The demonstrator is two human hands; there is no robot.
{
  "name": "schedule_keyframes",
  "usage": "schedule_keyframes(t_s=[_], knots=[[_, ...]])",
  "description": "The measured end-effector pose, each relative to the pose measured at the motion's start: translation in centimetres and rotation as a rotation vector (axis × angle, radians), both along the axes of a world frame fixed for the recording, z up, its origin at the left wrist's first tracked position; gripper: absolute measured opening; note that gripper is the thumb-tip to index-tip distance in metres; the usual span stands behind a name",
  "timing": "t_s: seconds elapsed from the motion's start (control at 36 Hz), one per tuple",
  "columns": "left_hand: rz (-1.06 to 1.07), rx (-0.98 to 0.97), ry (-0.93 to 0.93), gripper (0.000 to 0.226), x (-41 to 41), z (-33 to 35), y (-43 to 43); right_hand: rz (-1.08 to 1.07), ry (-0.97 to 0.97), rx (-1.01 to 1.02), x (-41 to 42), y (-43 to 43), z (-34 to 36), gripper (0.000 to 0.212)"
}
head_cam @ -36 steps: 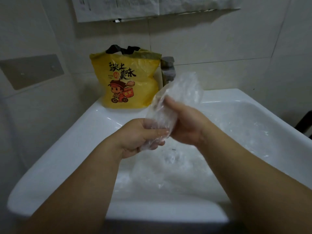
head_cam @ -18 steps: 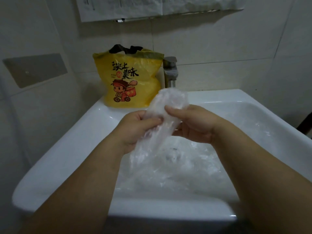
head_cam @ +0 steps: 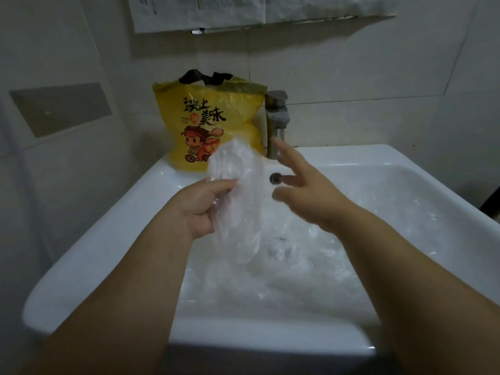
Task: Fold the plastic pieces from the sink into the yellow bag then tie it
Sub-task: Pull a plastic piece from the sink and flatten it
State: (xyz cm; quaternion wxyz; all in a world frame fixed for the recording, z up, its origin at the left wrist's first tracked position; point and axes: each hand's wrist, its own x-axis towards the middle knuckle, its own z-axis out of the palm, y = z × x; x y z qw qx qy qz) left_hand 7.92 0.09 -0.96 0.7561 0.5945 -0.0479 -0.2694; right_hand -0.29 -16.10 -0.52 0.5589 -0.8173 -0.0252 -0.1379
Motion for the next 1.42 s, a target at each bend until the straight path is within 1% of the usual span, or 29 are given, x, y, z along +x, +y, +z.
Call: schedule_keyframes(t_s=[0.06,0.11,0.17,0.22,0.28,0.33,0.36,0.42,0.47,0.53,0.58,0.72,0.75,0.78,0.83,0.86,0.89,0.94,0.97,1.0,1.06,1.11,1.17,1.19,1.25,1.28,1.33,1.39,1.42], knots=[[0.047,0.008,0.08,0.019,0.2,-0.1,0.1,0.06,-0.02,-0.335,-0.3,0.6,-0.4,0.092],[0.059,0.023,0.125,0.019,0.4,-0.3,0.1,0.096,-0.045,-0.57,-0.3,1.6,-0.7,0.089],[0.035,0.023,0.141,0.017,0.4,-0.4,0.1,0.07,-0.129,-0.712,-0.2,2.2,-0.8,0.071],[0.012,0.038,0.131,0.012,0.3,-0.5,0.0,0.053,-0.217,-0.763,-0.3,2.5,-0.6,0.045],[0.011,0.067,0.092,0.009,0.2,-0.5,-0.1,0.071,-0.232,-0.671,-0.4,2.5,-0.4,0.029],[0.047,0.047,0.02,0.008,0.2,-0.5,-0.3,0.1,-0.156,-0.478,-0.7,2.6,-0.1,0.023],[0.045,0.019,-0.015,0.01,0.1,-0.4,-0.4,0.101,-0.116,-0.382,-0.7,2.7,0.0,0.025],[-0.006,-0.046,-0.057,0.019,0.0,-0.4,-0.6,0.044,-0.068,-0.215,-0.5,2.5,0.0,0.036],[-0.051,-0.086,-0.082,0.029,-0.1,-0.3,-0.8,-0.039,-0.051,-0.1,-0.1,2.2,-0.1,0.04],[-0.094,-0.103,-0.1,0.042,-0.2,-0.3,-0.9,-0.117,-0.035,-0.036,0.2,2.1,-0.1,0.037],[-0.146,-0.108,-0.126,0.051,-0.4,-0.2,-0.9,-0.171,-0.022,-0.003,0.6,1.9,-0.3,0.036],[-0.227,-0.044,-0.192,0.052,-0.9,-0.4,-1.1,-0.278,-0.048,0.049,0.8,1.4,-0.4,0.032],[-0.23,-0.04,-0.194,0.053,-0.9,-0.5,-1.1,-0.292,-0.031,0.064,0.9,1.2,-0.4,0.034],[-0.233,-0.04,-0.194,0.053,-0.9,-0.5,-1.1,-0.296,0.018,0.117,1.0,1.0,-0.4,0.043],[-0.255,-0.043,-0.197,0.053,-0.9,-0.6,-1.0,-0.25,0.175,0.341,0.8,0.8,0.0,0.075],[-0.273,-0.045,-0.198,0.053,-0.9,-0.6,-1.0,-0.21,0.252,0.445,0.8,0.6,0.1,0.084],[-0.293,-0.047,-0.198,0.053,-0.9,-0.5,-0.9,-0.147,0.299,0.532,0.7,0.4,0.2,0.084],[-0.309,-0.036,-0.203,0.053,-0.9,-0.6,-0.8,-0.063,0.287,0.637,0.6,0.2,0.1,0.063],[-0.31,-0.014,-0.217,0.051,-0.8,-0.6,-0.7,-0.067,0.252,0.645,0.6,0.3,0.1,0.058],[-0.309,0.018,-0.237,0.049,-0.9,-0.6,-0.6,-0.105,0.207,0.608,0.7,0.3,0.0,0.06],[-0.303,0.045,-0.262,0.05,-1.2,-0.5,-0.6,-0.216,0.149,0.428,1.0,0.4,-0.3,0.076],[-0.304,-0.037,-0.2,0.049,-1.4,-0.3,-0.6,-0.263,0.152,0.31,1.1,0.5,-0.4,0.085],[-0.317,-0.114,-0.144,0.048,-1.6,0.0,-0.6,-0.212,0.18,0.288,0.9,0.6,-0.4,0.089],[-0.332,-0.11,-0.148,0.051,-1.6,0.1,-0.7,-0.181,0.194,0.271,0.8,0.7,-0.3,0.09],[-0.319,-0.02,-0.21,0.053,-1.7,0.0,-0.9,-0.138,0.225,0.218,0.6,0.8,-0.3,0.094],[-0.293,0.034,-0.253,0.046,-1.7,-0.2,-1.0,-0.123,0.246,0.201,0.6,0.9,-0.4,0.095],[-0.206,0.086,-0.307,0.032,-1.5,-0.5,-1.1,-0.11,0.274,0.204,0.6,1.0,-0.5,0.099],[-0.119,0.047,-0.309,0.034,-1.1,-0.7,-1.2,-0.1,0.288,0.323,0.6,1.1,-0.3,0.1],[-0.077,0.019,-0.304,0.039,-0.8,-0.7,-1.2,-0.082,0.293,0.422,0.5,1.2,-0.1,0.095]])
